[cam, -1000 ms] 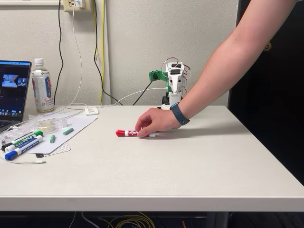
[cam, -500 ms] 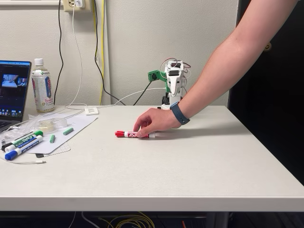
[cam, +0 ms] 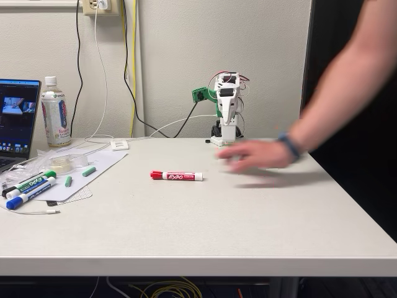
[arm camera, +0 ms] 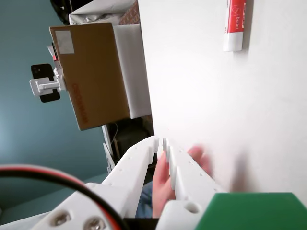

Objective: Pick up the red marker.

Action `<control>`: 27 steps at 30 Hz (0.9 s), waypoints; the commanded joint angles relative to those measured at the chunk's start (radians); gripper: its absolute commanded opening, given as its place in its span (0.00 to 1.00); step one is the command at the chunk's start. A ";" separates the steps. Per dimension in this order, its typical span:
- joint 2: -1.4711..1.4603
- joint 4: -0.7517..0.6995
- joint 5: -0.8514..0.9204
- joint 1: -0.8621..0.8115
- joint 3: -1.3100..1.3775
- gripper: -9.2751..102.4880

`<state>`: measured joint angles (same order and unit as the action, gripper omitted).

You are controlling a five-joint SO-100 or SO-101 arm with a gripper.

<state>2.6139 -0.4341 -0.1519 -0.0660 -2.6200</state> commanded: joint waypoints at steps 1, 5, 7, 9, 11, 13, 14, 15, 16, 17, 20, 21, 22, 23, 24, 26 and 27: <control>-0.023 0.029 -0.023 -0.012 0.057 0.08; -0.071 0.075 -0.067 -0.031 0.066 0.08; -0.126 0.067 -0.061 -0.041 0.114 0.08; -0.196 0.035 -0.029 -0.058 0.190 0.08; -0.261 0.002 0.035 -0.075 0.267 0.08; -0.310 -0.017 0.109 -0.104 0.325 0.08; -0.331 -0.020 0.152 -0.120 0.350 0.08; -0.359 -0.029 0.204 -0.133 0.379 0.08; -0.390 -0.044 0.253 -0.146 0.414 0.08; -0.422 -0.066 0.313 -0.161 0.454 0.08; -0.514 -0.143 0.474 -0.207 0.581 0.08; -0.548 -0.173 0.532 -0.224 0.629 0.08; -0.578 -0.201 0.589 -0.239 0.675 0.08; -0.609 -0.225 0.641 -0.253 0.718 0.08; -0.637 -0.245 0.693 -0.267 0.755 0.08; -0.687 -0.279 0.775 -0.291 0.815 0.08; -0.707 -0.291 0.804 -0.302 0.838 0.08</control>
<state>1.9512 -0.6872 0.5323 -0.3375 -1.9098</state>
